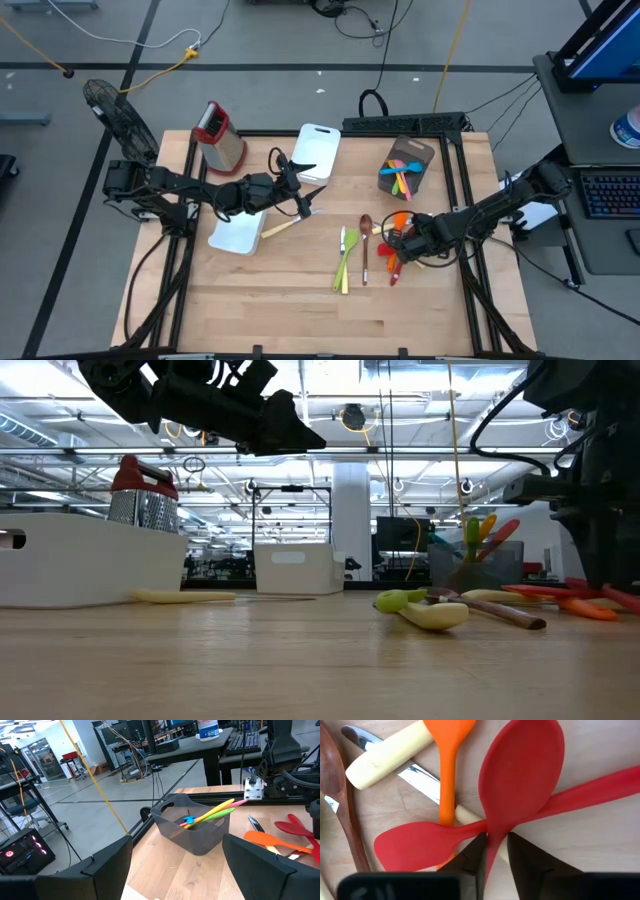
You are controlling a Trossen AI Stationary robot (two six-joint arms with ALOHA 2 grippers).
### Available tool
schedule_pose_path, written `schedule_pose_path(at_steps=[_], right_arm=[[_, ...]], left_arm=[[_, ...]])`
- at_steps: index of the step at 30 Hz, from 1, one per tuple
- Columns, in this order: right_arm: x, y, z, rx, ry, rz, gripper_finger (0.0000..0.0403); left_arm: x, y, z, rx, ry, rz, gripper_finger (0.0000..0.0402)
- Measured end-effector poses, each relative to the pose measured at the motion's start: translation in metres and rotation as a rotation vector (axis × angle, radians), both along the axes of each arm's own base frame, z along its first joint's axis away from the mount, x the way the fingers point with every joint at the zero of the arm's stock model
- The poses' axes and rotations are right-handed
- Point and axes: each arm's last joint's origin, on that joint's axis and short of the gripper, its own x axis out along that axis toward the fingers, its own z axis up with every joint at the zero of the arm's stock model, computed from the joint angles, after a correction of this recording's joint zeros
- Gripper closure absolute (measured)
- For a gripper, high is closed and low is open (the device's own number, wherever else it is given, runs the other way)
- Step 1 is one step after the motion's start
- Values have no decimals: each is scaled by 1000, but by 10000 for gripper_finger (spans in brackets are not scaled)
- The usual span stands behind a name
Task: Pick & Place Kitchen Items
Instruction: Put the red serving spoon into the top white bin
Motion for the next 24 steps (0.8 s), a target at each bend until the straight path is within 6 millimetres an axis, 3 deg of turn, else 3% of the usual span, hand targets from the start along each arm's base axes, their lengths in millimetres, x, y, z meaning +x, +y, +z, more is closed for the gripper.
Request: schedule_pose_path(at_steps=[6,14,24], right_arm=[[-1,0,-15,31,-86,-9,353],[-3,-1,-21,31,-89,-3,341],[-6,-2,-24,26,-69,-2,379]], left_arm=[[0,0,0,0,0,0,91],[0,0,0,0,0,0,91],[0,0,0,0,0,0,91]])
